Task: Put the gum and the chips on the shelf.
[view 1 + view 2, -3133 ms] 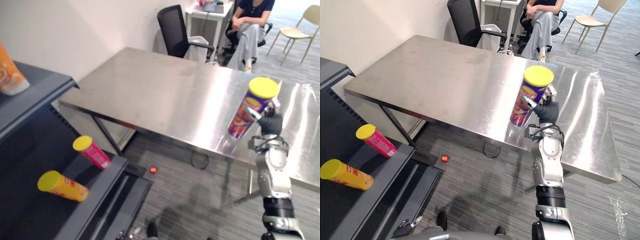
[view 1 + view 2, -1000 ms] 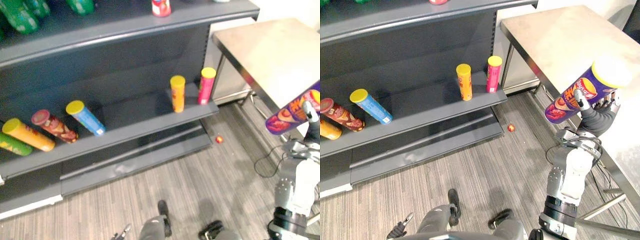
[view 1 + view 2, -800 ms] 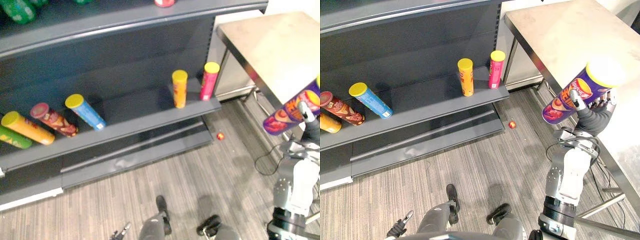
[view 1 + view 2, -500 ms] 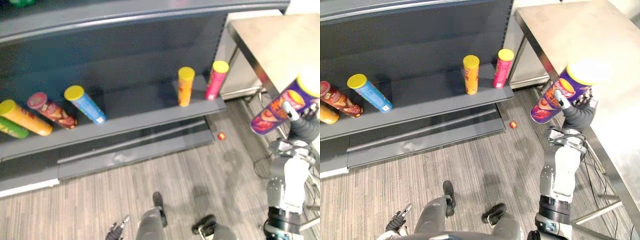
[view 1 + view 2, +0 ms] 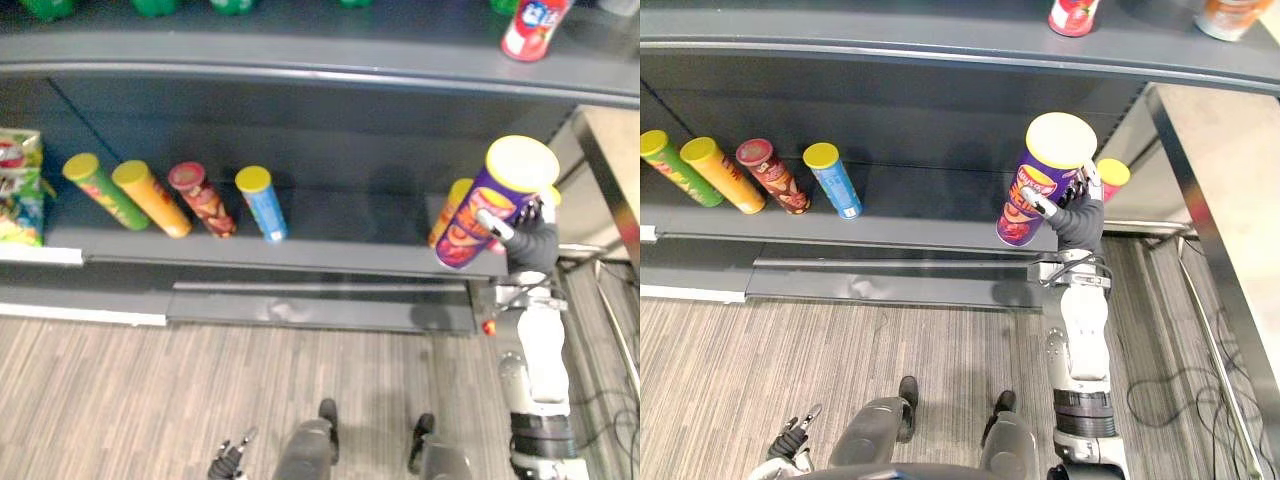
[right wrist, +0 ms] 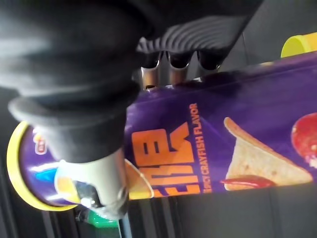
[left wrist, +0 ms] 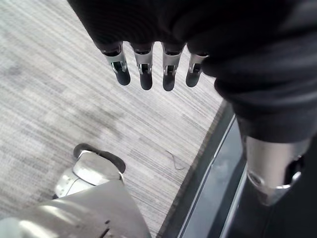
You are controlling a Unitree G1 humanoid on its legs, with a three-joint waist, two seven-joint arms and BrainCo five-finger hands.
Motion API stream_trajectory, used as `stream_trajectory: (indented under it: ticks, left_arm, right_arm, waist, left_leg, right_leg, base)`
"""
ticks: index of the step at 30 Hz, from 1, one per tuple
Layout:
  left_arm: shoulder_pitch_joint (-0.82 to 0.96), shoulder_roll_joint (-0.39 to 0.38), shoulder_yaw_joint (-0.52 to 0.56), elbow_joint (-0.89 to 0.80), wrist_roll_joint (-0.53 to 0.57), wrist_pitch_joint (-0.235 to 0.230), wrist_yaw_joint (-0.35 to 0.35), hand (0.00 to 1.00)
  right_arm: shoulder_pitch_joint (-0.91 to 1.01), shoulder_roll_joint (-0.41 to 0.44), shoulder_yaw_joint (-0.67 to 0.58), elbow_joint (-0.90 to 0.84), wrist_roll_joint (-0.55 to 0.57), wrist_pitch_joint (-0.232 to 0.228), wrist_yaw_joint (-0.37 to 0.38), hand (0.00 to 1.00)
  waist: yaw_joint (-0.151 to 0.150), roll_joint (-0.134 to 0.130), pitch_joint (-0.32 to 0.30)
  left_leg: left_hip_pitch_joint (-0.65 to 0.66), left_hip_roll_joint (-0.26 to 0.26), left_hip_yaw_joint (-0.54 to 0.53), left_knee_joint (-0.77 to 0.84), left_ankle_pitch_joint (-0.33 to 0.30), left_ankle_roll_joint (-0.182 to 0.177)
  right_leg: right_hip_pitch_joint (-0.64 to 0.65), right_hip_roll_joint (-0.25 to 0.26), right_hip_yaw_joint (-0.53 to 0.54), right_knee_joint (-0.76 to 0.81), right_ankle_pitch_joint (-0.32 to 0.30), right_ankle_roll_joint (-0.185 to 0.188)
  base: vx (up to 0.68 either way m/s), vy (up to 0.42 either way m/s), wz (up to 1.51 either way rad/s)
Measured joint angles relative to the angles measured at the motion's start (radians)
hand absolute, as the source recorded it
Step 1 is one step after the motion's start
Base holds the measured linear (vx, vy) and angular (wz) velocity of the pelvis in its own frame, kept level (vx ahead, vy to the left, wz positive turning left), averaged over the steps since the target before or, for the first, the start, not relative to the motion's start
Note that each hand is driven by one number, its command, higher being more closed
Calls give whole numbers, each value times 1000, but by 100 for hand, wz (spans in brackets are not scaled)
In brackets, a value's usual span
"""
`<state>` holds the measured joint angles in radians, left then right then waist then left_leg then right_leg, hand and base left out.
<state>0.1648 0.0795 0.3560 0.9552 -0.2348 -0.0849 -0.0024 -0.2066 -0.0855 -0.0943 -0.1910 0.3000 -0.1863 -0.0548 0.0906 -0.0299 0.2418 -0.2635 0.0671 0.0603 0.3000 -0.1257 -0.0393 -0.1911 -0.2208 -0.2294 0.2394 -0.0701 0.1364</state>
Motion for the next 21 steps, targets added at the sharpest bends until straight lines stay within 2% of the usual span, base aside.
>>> stream_trajectory:
  ticks: [3, 7, 10, 14, 21]
  left_arm:
    - [5, -18, 2, 11, -28, 2, -1, 0]
    - [-1, -31, 6, 13, -32, 2, -2, 0]
    - [-1, -31, 5, 13, -23, 2, -1, 0]
    - [-4, -31, 6, 13, -5, 1, 4, 0]
    - [-28, -28, -3, 23, 22, 0, 41, 0]
  right_arm:
    - [15, 27, 5, -10, 34, -1, 5, 100]
    - [52, 27, 3, -17, 55, -1, 16, 100]
    - [84, 27, 5, -39, 55, -3, 18, 100]
    - [100, 31, 34, -39, 53, -3, 18, 100]
    - [91, 56, 131, -15, 3, -3, 0, 100]
  waist:
    - [-6, -4, -2]
    - [-31, -2, -3]
    - [-33, 0, -4]
    - [-34, 2, -6]
    - [-34, 7, -15]
  left_leg:
    - [7, 41, -36, -60, 33, -42]
    - [62, 75, -71, -223, 128, -81]
    - [102, 92, -52, -306, 164, -90]
    - [129, 90, -10, -375, 184, -85]
    - [126, 74, 9, -391, 199, -82]
  right_leg:
    - [6, 48, -42, -19, -13, -29]
    - [37, 89, -110, -56, -24, -53]
    - [57, 109, -121, -87, -20, -62]
    - [59, 113, -95, -131, 2, -63]
    - [58, 105, -88, -170, 23, -54]
  base:
    - [152, -247, 18]
    - [114, -186, 35]
    - [71, -101, 9]
    - [-5, 7, -16]
    - [37, 27, -4]
